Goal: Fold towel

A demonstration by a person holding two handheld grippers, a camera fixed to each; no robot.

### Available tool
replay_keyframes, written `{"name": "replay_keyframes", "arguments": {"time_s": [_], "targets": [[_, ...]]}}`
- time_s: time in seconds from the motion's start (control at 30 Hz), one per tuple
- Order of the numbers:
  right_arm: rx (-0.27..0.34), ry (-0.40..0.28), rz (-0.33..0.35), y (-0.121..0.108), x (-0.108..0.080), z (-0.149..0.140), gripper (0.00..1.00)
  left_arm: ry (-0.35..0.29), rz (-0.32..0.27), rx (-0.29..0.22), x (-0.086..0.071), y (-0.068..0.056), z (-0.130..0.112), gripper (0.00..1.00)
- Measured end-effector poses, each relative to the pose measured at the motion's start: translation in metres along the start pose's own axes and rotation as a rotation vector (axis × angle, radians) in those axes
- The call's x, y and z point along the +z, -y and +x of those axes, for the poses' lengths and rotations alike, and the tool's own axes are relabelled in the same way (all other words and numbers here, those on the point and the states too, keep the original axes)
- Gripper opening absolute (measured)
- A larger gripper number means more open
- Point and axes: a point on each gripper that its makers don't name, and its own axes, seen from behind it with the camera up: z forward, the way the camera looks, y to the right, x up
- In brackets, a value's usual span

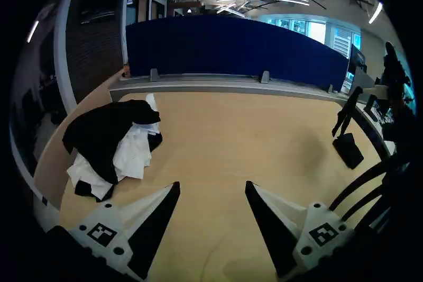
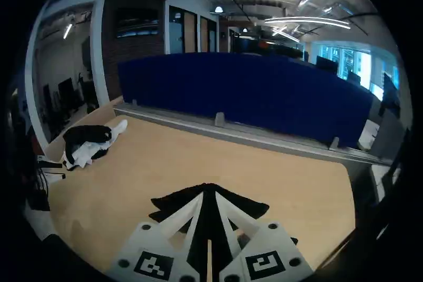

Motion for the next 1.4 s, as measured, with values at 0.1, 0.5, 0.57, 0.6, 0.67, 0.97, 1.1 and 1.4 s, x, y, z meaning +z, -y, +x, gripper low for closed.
{"name": "replay_keyframes", "arguments": {"time_s": [0.1,0.5,0.57,0.6,0.67,0.97,1.1,1.4], "targets": [[-0.003,0.009,-0.016,-0.014,-0.001,-0.001,0.01,0.001,0.000,0.001,0.001,-0.002,0.000,0.91],[0.014,0.014,-0.074,-0.064,0.002,0.001,0.01,0.005,0.001,0.006,0.002,-0.007,-0.002,0.91],[0.021,0.014,-0.081,-0.071,0.003,0.001,0.01,0.006,0.002,0.006,0.002,-0.007,-0.003,0.91],[0.023,0.014,-0.085,-0.075,0.003,0.001,0.01,0.007,0.003,0.006,0.002,-0.007,-0.004,0.91],[0.026,0.015,-0.091,-0.080,0.004,0.002,0.01,0.009,0.004,0.006,0.001,-0.008,-0.005,0.91],[0.034,0.035,-0.110,-0.100,0.011,-0.006,0.01,0.010,0.008,0.007,-0.001,-0.010,-0.005,0.91],[0.048,0.039,-0.104,-0.104,0.015,-0.011,0.01,0.011,0.010,0.010,-0.002,-0.010,-0.005,0.91],[0.066,0.063,-0.102,-0.106,0.016,-0.032,0.01,0.014,0.011,0.017,-0.004,-0.014,-0.005,0.91]]}}
